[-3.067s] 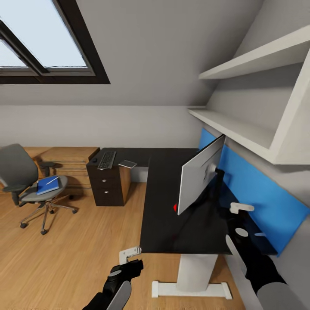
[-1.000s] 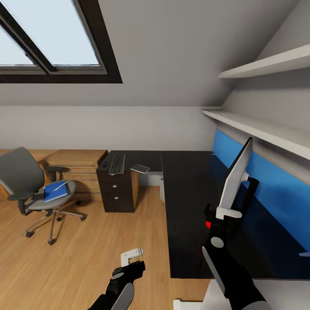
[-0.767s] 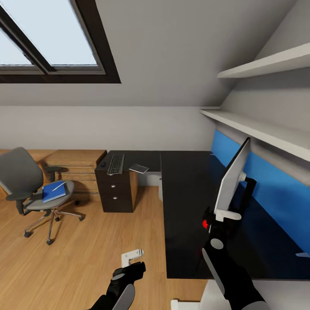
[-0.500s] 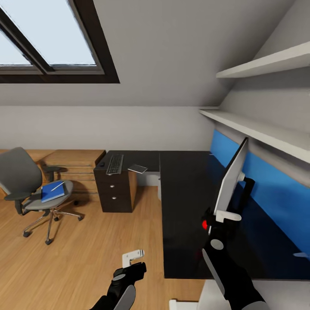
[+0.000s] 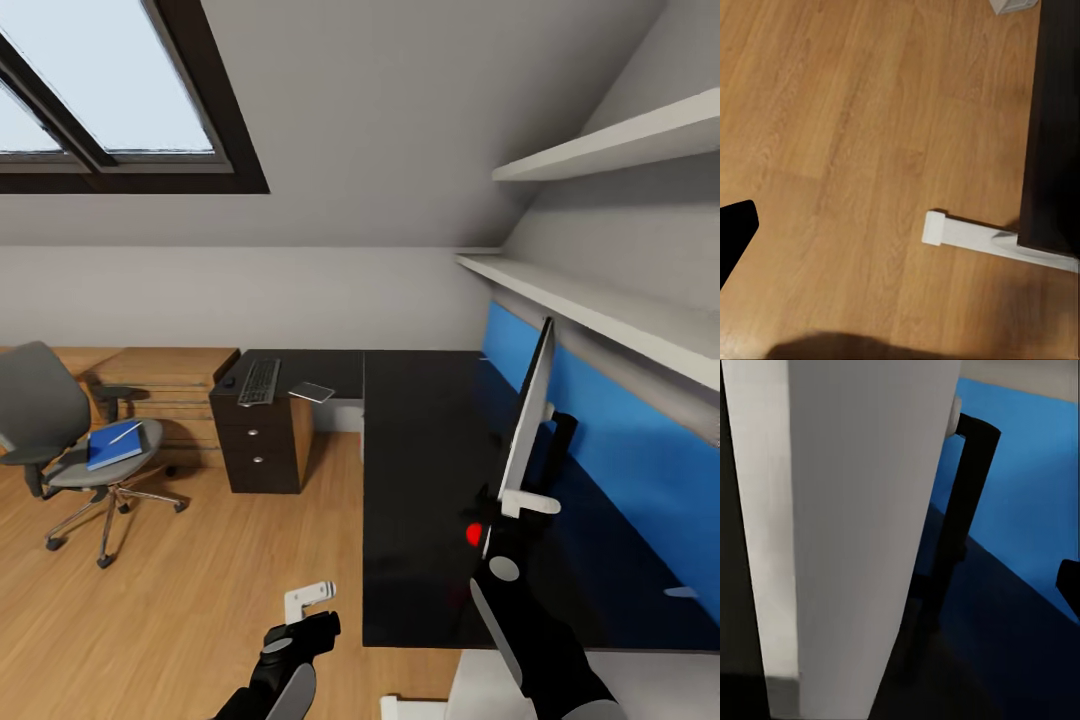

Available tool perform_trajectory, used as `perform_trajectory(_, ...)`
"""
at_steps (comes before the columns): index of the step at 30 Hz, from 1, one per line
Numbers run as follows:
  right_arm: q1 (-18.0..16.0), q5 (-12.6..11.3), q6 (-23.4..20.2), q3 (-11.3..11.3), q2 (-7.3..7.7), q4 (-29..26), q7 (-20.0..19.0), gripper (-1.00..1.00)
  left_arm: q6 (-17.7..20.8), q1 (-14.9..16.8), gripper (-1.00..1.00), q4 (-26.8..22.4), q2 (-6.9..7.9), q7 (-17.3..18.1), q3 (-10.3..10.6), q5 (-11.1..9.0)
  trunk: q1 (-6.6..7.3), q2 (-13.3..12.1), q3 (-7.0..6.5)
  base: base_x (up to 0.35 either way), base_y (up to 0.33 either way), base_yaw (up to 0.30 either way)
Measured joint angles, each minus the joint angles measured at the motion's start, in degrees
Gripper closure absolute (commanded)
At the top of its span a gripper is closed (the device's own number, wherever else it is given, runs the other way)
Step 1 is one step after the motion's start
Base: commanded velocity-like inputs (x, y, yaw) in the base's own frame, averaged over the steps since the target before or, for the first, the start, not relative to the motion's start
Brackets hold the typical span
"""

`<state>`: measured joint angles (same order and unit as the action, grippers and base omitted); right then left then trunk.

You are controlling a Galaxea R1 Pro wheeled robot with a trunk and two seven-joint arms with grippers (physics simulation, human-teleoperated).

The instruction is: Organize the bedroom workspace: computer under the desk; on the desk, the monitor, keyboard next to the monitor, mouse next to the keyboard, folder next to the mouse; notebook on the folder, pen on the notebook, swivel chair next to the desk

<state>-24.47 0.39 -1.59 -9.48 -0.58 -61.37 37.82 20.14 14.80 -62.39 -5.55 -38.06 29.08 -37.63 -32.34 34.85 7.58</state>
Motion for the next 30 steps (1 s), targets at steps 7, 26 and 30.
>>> perform_trajectory(7, 0.00, 0.01, 0.00, -0.02, 0.02, 0.03, -0.03, -1.00, 0.00, 0.00, -1.00, 0.07, -0.01, -0.01, -0.07, 0.08, 0.00, 0.00, 0.00, 0.000, -0.159, 0.000)
perform_trajectory(26, 0.00, -0.12, 0.91, -0.25, -0.09, 0.02, -0.06, -1.00, 0.00, 0.00, -1.00, 0.08, 0.00, 0.00, -0.09, 0.08, -0.01, 0.00, 0.00, -0.087, -0.131, 0.000)
perform_trajectory(30, 0.00, -0.07, 1.00, -0.30, 0.00, 0.01, -0.14, -1.00, 0.00, 0.00, -1.00, 0.08, 0.00, -0.01, -0.09, 0.08, -0.01, 0.00, 0.00, -0.084, -0.086, 0.000)
